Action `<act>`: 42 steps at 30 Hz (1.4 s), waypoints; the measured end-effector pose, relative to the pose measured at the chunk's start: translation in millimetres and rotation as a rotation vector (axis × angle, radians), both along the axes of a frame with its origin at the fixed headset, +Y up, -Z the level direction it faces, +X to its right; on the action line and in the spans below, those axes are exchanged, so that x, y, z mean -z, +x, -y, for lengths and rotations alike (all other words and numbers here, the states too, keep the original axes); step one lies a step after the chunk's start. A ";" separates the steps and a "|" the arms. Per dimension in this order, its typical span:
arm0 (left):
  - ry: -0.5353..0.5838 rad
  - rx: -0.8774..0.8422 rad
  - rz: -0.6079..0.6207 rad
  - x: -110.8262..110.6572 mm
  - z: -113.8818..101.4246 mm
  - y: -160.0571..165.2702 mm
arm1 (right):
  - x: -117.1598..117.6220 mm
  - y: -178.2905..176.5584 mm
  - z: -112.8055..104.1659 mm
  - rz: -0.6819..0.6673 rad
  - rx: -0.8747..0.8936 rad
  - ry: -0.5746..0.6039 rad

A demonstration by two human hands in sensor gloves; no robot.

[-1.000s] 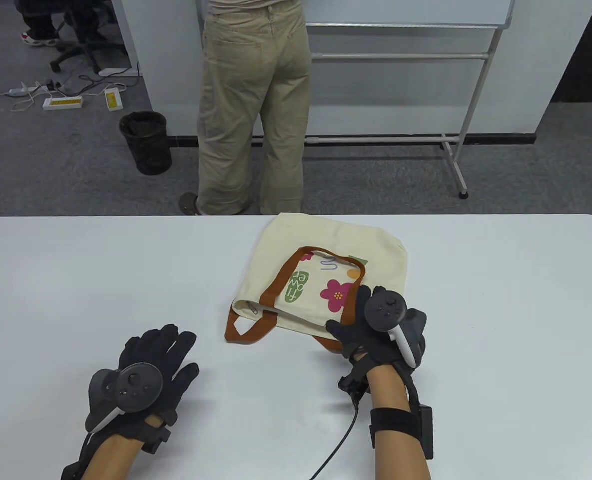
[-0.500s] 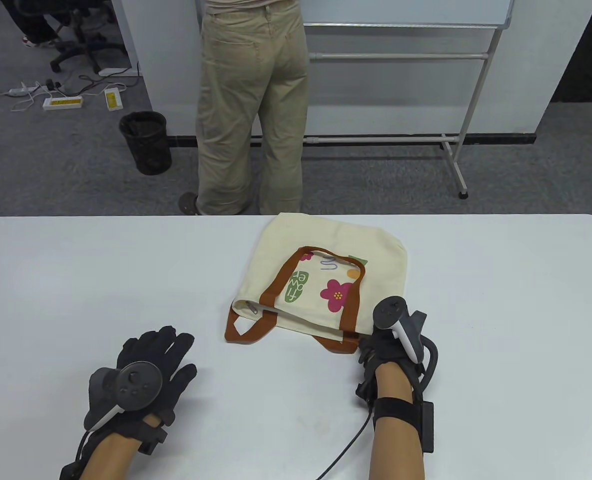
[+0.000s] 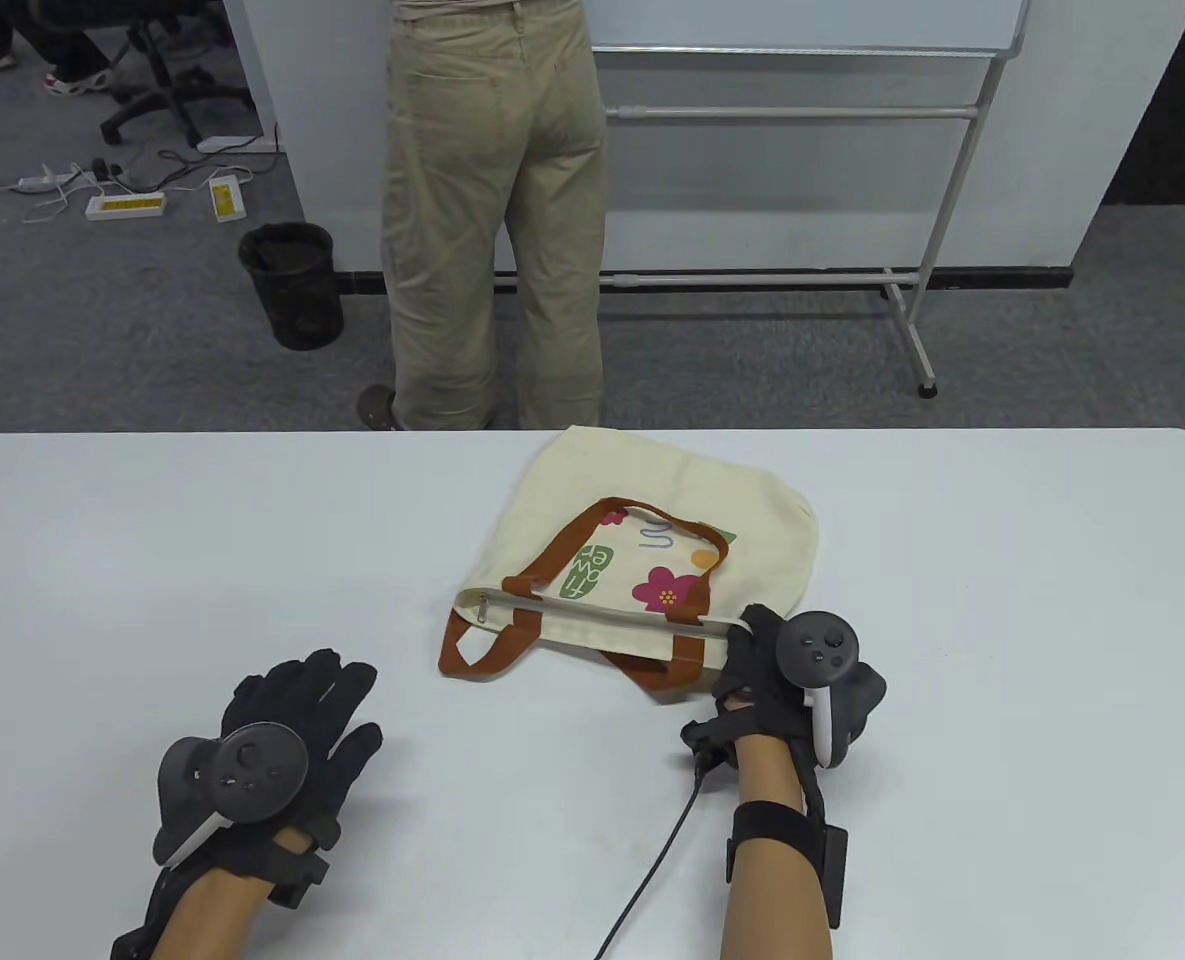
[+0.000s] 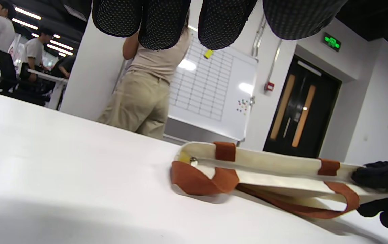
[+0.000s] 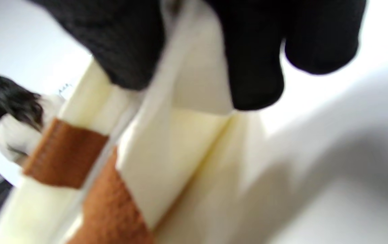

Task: Unzip the canvas bag

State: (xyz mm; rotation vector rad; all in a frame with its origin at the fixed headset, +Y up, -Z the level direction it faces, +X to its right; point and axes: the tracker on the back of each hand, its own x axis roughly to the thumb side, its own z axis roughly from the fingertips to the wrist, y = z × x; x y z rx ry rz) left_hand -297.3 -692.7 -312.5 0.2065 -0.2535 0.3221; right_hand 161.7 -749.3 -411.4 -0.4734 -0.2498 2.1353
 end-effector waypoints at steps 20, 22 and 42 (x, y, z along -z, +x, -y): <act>0.029 -0.048 -0.032 -3.1 -3.9 0.3 | -28.6 -38.4 -39.1 -0.356 0.520 0.153; 0.040 -0.073 -0.058 -3.1 -5.1 -3.9 | -34.6 -42.1 -41.7 -0.372 0.561 0.176; -0.531 -0.981 -0.145 14.5 48.4 -62.2 | -58.7 -56.8 -10.6 -0.543 1.011 0.264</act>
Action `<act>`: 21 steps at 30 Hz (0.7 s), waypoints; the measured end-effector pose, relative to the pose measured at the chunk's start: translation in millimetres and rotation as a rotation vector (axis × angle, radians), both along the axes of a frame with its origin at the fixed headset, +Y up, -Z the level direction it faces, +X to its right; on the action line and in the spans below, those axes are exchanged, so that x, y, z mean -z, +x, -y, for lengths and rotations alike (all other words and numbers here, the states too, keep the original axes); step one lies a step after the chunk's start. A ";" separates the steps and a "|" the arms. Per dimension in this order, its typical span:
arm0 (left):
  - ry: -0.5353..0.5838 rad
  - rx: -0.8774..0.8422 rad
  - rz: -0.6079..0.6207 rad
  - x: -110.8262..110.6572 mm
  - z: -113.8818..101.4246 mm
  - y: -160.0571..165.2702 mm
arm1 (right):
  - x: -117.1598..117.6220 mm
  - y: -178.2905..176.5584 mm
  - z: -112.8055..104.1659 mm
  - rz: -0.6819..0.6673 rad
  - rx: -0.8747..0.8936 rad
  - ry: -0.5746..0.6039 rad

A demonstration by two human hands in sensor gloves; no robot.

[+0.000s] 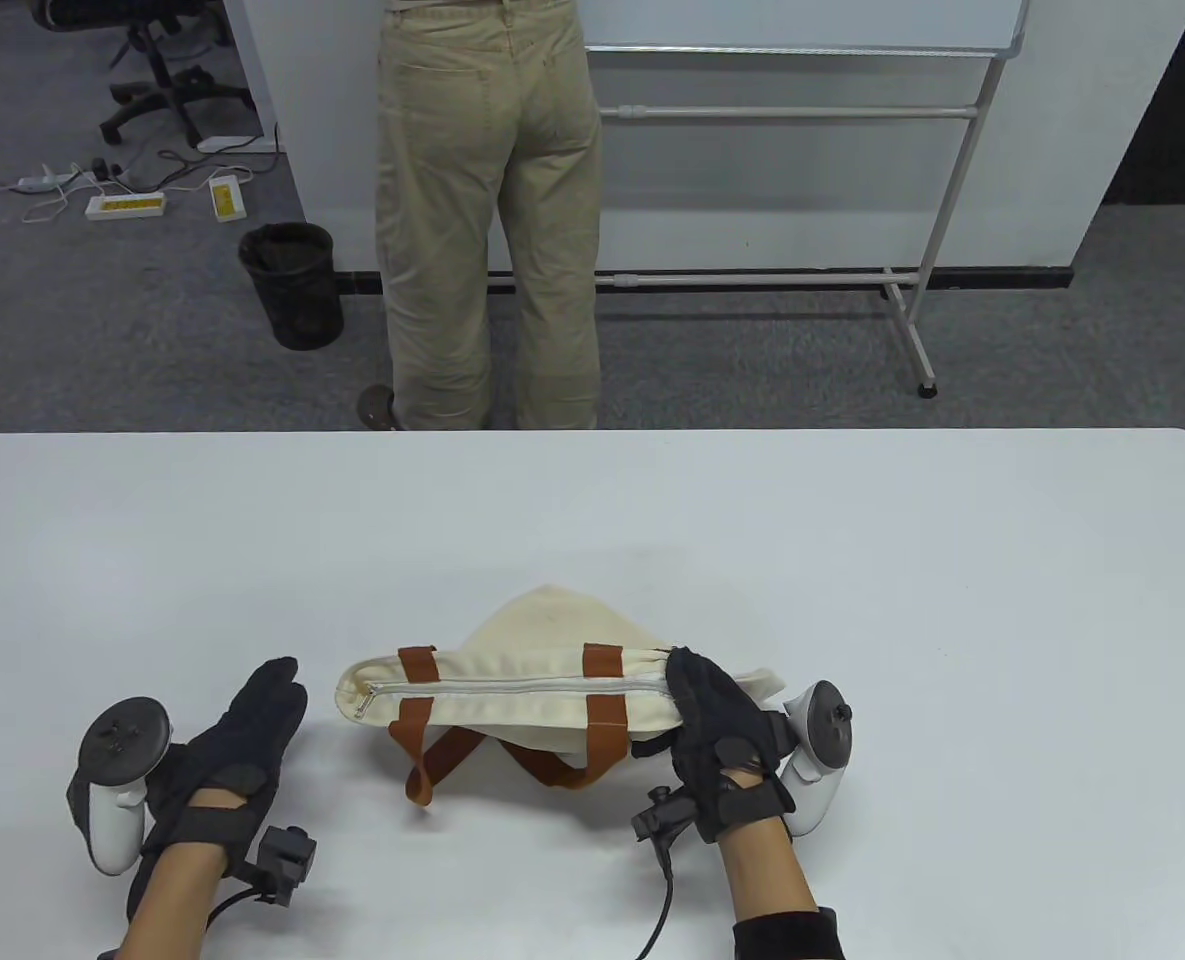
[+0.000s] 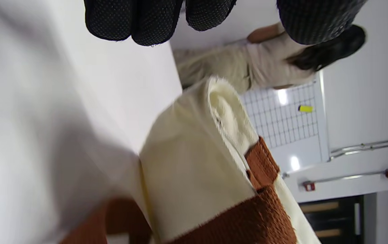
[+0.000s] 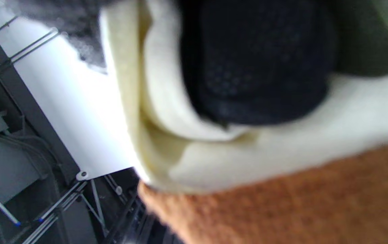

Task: Unzip the canvas bag

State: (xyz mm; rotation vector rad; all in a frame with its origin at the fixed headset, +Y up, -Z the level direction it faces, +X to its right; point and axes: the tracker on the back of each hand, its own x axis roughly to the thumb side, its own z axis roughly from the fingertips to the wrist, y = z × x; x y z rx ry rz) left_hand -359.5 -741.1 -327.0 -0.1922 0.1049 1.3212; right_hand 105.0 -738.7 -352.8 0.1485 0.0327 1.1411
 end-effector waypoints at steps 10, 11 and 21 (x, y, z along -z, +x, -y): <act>-0.111 0.025 0.070 2.4 12.8 23.1 | 2.1 -0.9 0.0 -0.089 -0.015 0.039; -0.115 0.044 0.048 1.5 12.9 22.8 | 2.0 -0.7 0.3 -0.092 -0.018 0.040; -0.112 -0.136 0.041 3.7 17.5 10.1 | 2.5 6.2 6.4 -0.049 -0.160 0.005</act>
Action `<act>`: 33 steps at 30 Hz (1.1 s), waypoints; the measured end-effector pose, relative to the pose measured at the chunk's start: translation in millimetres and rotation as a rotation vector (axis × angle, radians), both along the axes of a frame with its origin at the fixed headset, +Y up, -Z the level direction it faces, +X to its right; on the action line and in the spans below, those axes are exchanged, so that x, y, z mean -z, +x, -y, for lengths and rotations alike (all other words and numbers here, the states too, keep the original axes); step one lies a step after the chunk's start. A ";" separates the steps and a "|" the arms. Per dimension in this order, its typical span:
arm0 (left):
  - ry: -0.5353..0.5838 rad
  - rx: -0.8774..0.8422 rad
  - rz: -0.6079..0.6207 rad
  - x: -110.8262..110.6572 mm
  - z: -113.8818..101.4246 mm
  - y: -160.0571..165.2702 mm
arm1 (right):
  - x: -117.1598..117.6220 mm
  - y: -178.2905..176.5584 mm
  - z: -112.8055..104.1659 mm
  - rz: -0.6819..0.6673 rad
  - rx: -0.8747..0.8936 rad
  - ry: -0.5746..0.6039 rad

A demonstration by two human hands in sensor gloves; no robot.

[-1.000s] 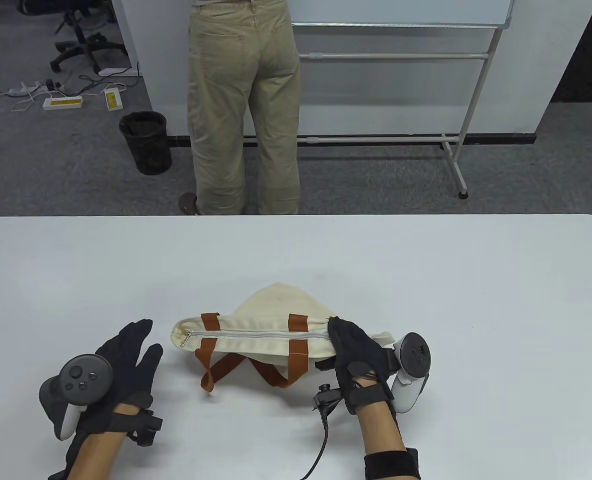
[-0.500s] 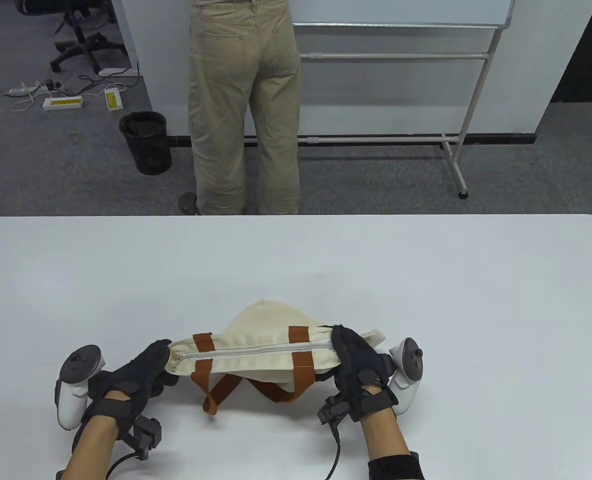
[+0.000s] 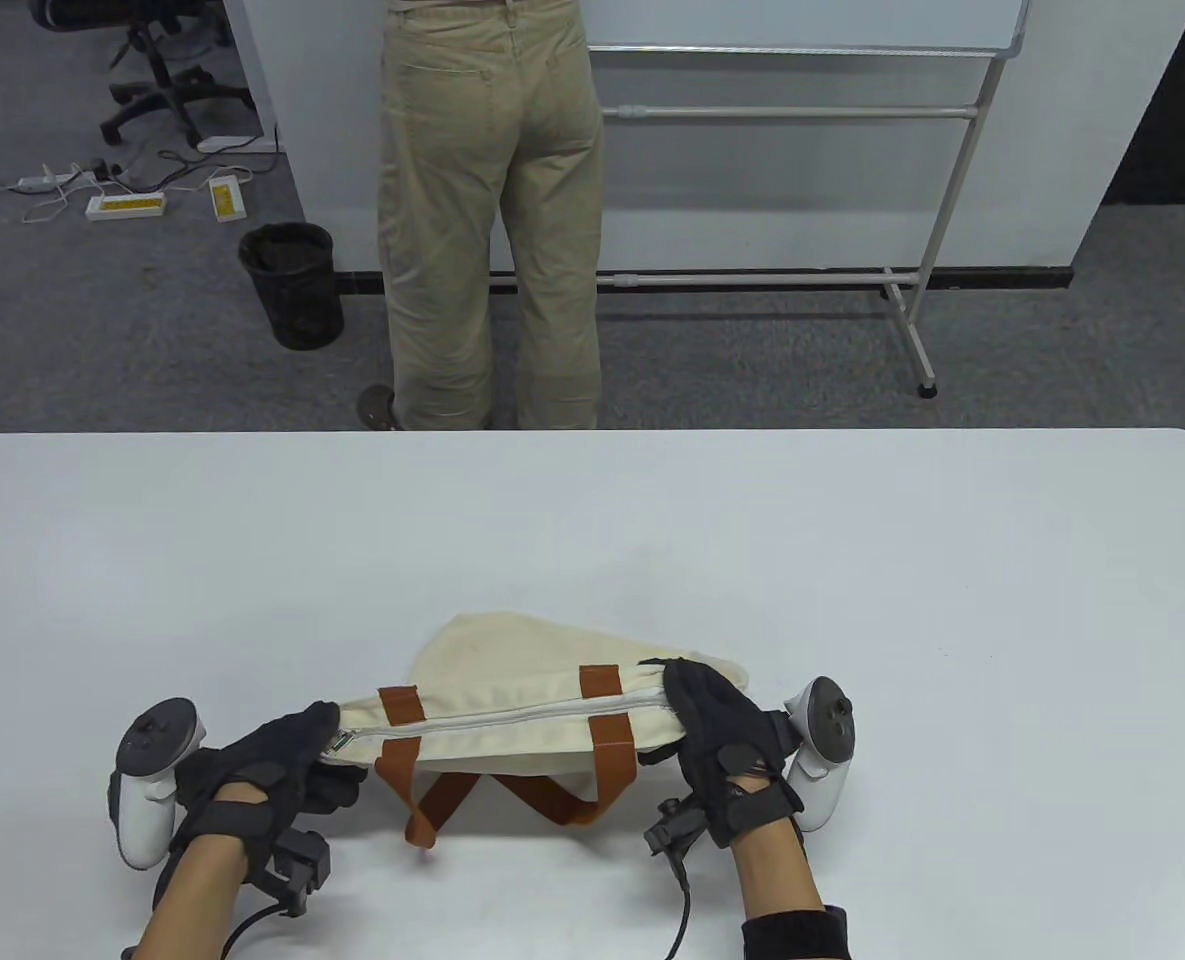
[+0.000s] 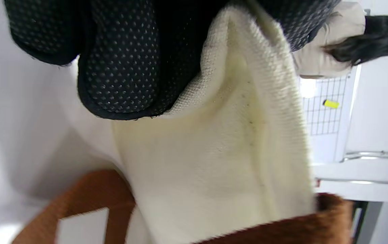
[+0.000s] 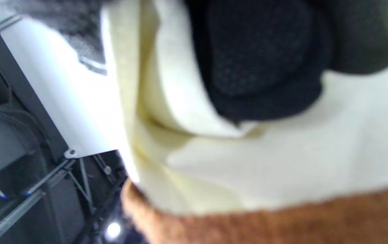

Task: Unzip the canvas bag

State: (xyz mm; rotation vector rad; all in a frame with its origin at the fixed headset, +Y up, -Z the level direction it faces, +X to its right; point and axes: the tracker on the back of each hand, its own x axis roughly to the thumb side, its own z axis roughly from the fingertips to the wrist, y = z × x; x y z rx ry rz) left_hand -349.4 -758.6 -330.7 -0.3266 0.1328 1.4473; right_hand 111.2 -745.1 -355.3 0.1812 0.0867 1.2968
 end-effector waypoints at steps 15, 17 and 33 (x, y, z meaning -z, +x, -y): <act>0.056 -0.288 -0.030 -0.7 0.5 -3.4 | 6.3 4.5 0.2 0.072 -0.370 -0.077; 0.067 -0.269 -0.040 -0.4 -0.3 -4.8 | 7.0 6.7 -9.3 0.074 -0.486 -0.075; 0.086 -0.269 -0.055 -1.1 -2.4 -1.3 | -0.6 -59.0 -151.9 0.178 -1.070 0.195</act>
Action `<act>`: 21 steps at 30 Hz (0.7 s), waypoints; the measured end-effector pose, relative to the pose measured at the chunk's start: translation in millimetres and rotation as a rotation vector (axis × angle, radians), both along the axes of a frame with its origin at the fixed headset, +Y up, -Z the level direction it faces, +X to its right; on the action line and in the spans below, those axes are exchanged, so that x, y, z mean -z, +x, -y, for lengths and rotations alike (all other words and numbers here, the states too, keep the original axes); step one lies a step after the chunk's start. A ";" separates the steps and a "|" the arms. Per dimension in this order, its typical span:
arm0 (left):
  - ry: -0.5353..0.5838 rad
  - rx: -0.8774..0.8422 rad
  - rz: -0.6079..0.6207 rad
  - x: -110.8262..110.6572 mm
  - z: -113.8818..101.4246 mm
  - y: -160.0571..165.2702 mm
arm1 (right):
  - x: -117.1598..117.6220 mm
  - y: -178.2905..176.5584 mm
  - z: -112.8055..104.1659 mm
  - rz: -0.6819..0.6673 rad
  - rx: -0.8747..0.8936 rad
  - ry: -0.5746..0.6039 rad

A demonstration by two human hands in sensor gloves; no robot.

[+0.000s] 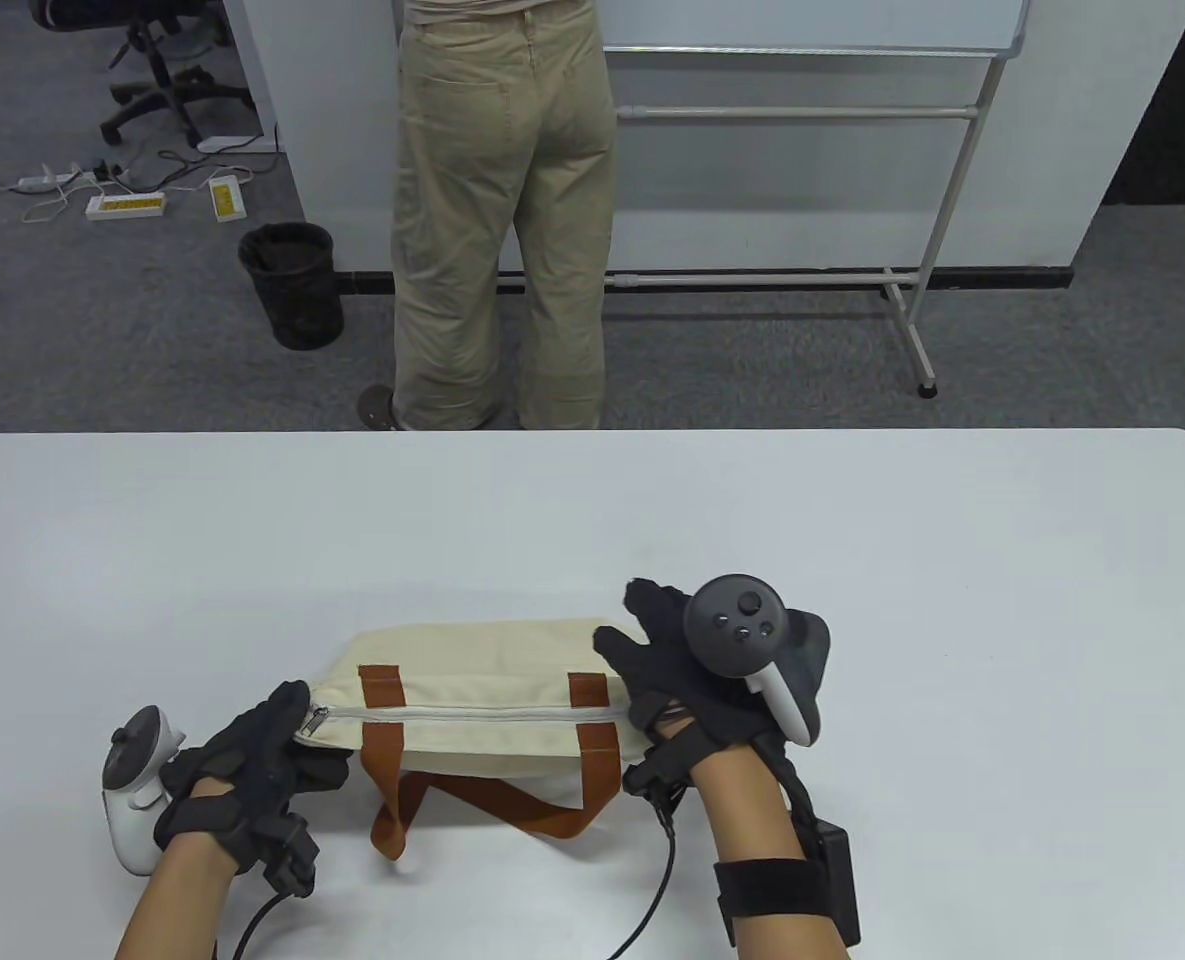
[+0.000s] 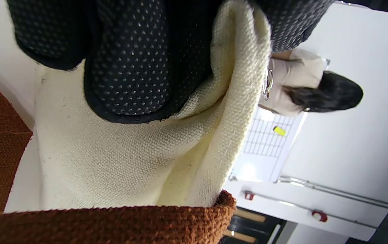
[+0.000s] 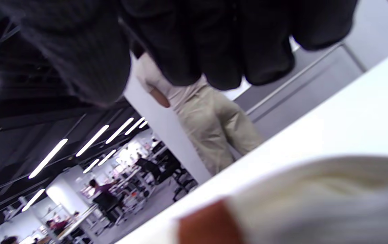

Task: Unzip the canvas bag

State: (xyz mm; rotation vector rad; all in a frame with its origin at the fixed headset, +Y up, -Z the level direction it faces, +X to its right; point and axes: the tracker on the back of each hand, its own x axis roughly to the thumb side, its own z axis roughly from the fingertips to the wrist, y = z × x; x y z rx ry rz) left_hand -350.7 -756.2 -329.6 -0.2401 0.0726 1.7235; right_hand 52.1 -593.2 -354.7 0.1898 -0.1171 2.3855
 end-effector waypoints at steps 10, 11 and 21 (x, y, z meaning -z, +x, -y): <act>0.012 0.007 -0.008 -0.1 -0.8 1.4 | -11.8 -130.6 -17.0 -0.128 -0.027 0.000; 0.014 0.010 -0.010 -0.1 -1.0 1.0 | -14.1 -145.1 -13.2 -0.145 -0.045 -0.021; 0.037 0.002 0.004 -4.2 -7.4 8.0 | -22.1 -214.1 26.8 -0.111 -0.376 -0.117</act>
